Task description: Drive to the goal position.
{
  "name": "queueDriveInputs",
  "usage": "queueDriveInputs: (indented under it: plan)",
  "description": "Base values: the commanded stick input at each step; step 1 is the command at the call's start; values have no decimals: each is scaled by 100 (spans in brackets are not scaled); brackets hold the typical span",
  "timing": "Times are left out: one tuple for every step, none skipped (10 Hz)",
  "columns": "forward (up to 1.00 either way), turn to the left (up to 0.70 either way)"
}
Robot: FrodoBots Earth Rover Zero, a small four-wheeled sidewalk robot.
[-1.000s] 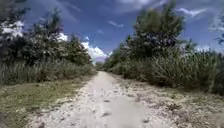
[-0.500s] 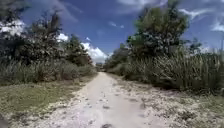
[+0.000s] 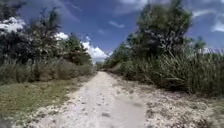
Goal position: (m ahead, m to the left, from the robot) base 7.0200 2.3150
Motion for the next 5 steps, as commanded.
queueDriveInputs:
  plan:
    - [50,0]
    - [50,0]
    - [50,0]
    - [50,0]
    - [50,0]
